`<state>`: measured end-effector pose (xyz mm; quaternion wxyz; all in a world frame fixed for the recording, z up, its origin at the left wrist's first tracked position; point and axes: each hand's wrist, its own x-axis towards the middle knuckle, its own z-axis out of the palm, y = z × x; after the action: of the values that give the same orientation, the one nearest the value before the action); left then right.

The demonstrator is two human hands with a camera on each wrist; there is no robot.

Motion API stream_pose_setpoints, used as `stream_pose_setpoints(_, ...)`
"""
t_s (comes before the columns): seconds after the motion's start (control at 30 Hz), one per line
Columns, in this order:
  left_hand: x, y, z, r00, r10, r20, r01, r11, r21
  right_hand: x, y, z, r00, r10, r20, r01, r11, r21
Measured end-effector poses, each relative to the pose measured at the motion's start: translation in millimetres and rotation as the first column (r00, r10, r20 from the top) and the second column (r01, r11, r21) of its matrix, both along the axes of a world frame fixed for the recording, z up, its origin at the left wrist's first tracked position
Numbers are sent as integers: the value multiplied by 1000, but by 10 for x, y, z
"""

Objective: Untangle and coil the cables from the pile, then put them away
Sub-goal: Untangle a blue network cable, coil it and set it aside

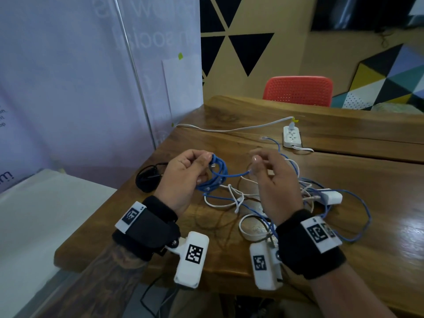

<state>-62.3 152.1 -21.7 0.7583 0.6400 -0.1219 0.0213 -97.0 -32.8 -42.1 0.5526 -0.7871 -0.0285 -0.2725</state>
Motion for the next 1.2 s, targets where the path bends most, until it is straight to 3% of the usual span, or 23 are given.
stream_pose_setpoints(0.07, 9, 25, 34, 999, 45, 15, -45, 999, 7, -47, 96, 21, 997, 69, 29, -69, 997, -23)
stream_pose_setpoints(0.17, -33, 31, 77, 999, 35, 19, -35, 999, -12, -53, 216, 17, 973, 226, -53, -231, 965, -122)
stream_pose_setpoints(0.27, -91, 37, 118, 999, -18, 26, 19, 999, -49, -77, 324, 52, 921, 360, -151, -355, 933, 58)
stream_pose_setpoints(0.33, -108, 52, 120, 997, 13, 71, -13, 1000, 3, -97, 349, 73, 938, 308, -155, -304, 951, 51)
stream_pose_setpoints(0.4, -110, 63, 99, 986, 79, 146, -96, 988, 118, -118, 341, 104, 978, 186, -99, -200, 966, -165)
stream_pose_setpoints(0.53, -85, 137, 83, 964, 119, 238, -183, 945, 271, -181, 308, 250, 993, 113, -21, -105, 813, -573)
stream_pose_setpoints(0.6, -83, 210, 85, 954, 84, 289, -187, 917, 352, -162, 211, 339, 986, 108, 125, 3, 746, -666)
stream_pose_setpoints(0.73, -143, 255, 118, 921, -4, 390, -195, 861, 470, -70, -3, 444, 941, 108, 320, 141, 736, -662)
stream_pose_setpoints(0.9, -177, 232, 216, 850, -50, 525, -247, 841, 480, -126, -12, 395, 930, 121, 348, 133, 769, -625)
stream_pose_setpoints(1.2, -228, 183, 225, 779, -95, 620, -303, 808, 505, -140, -38, 348, 919, 149, 364, 127, 762, -635)
